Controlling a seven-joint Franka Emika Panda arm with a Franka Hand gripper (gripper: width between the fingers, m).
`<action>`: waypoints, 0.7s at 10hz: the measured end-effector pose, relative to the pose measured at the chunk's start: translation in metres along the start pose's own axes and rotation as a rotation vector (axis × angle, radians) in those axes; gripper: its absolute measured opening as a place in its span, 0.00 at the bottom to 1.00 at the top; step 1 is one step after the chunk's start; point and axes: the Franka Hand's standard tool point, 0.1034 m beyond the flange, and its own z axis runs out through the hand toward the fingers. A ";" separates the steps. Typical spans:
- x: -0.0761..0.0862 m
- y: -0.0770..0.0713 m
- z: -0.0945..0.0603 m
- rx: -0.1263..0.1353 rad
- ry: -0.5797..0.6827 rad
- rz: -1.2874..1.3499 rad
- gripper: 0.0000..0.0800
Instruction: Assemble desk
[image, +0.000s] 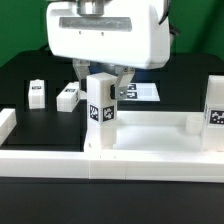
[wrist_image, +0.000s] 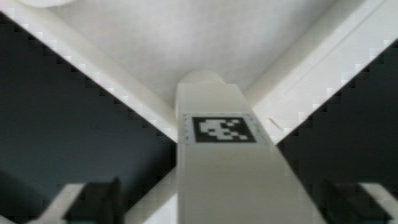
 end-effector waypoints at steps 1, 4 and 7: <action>0.000 -0.001 0.000 -0.001 0.001 -0.063 0.78; 0.002 0.000 -0.001 0.000 0.003 -0.373 0.81; 0.002 -0.001 -0.001 -0.002 0.005 -0.582 0.81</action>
Offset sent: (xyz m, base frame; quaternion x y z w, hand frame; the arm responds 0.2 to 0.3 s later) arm 0.0009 0.0055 -0.0011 0.0371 -0.0125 -0.2295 0.9725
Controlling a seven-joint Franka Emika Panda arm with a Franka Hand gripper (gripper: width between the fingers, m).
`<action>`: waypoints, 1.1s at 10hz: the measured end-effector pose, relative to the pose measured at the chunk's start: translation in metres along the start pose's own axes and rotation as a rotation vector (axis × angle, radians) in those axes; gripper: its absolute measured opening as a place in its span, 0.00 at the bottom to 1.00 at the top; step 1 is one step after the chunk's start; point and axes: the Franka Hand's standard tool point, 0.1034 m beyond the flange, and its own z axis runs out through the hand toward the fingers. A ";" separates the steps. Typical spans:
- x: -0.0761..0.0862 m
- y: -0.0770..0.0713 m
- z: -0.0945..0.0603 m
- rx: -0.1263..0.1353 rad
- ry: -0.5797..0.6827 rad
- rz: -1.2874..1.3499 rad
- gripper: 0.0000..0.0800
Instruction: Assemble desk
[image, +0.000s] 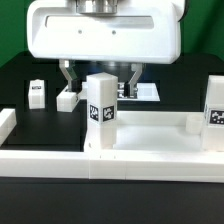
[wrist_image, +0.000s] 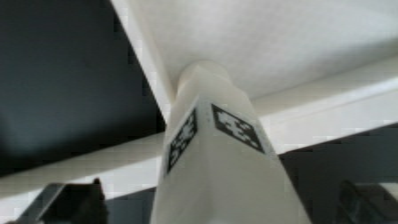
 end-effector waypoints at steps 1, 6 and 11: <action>0.000 -0.001 0.000 -0.004 0.000 -0.087 0.81; -0.001 -0.002 0.000 -0.012 -0.003 -0.454 0.81; 0.000 0.001 0.000 -0.021 -0.005 -0.654 0.68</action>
Offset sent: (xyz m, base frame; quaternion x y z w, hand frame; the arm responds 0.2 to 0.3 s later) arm 0.0025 0.0059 -0.0001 0.0111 -0.0011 -0.2347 0.9720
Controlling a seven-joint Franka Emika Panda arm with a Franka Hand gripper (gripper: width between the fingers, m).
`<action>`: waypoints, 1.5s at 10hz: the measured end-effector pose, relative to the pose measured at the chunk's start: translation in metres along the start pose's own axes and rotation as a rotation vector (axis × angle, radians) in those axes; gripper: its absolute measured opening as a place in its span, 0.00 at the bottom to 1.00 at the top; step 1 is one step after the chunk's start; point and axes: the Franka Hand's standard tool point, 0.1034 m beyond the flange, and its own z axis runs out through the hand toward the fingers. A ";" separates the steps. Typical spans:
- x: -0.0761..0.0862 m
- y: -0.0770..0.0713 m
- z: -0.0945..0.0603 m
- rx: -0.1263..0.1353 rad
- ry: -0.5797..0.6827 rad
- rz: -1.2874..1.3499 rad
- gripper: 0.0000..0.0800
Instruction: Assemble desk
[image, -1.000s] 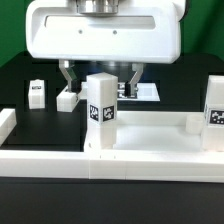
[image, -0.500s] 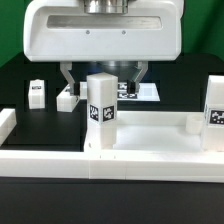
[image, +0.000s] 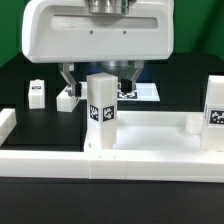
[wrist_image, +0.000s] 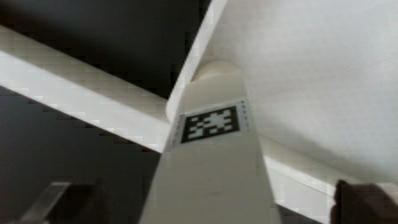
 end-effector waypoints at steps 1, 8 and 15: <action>0.000 0.000 0.000 0.000 0.000 0.001 0.46; 0.000 0.000 0.000 0.006 0.000 0.277 0.36; -0.001 -0.001 0.001 0.009 -0.002 0.944 0.36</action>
Offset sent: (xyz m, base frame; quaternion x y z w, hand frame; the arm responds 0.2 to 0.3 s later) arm 0.0000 0.0000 0.0000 0.0000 0.0000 0.0650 0.9979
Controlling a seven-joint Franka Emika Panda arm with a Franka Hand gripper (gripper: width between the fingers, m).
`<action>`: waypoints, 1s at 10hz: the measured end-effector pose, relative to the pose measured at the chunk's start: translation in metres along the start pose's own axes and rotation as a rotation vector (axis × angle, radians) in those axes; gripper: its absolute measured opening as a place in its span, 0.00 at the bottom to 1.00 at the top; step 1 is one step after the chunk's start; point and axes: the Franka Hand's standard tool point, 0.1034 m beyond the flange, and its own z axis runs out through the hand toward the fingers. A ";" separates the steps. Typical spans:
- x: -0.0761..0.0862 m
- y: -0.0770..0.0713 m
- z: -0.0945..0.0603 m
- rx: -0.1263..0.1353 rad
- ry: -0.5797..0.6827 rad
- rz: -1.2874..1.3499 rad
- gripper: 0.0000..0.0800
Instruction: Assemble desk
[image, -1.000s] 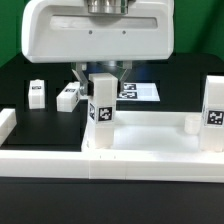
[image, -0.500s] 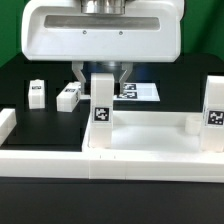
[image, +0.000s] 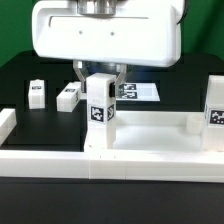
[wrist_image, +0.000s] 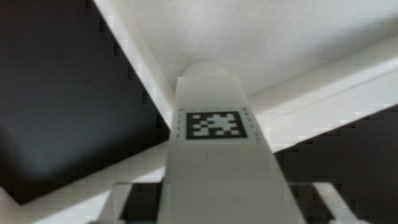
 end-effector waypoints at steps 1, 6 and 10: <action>0.000 0.001 0.000 0.007 -0.003 0.118 0.36; 0.000 0.001 0.000 0.003 -0.006 0.433 0.36; 0.000 -0.001 -0.001 0.004 -0.004 0.273 0.77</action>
Offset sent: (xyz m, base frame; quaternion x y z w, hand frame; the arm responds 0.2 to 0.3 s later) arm -0.0001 0.0045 -0.0037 -0.0138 0.0035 0.1588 0.9872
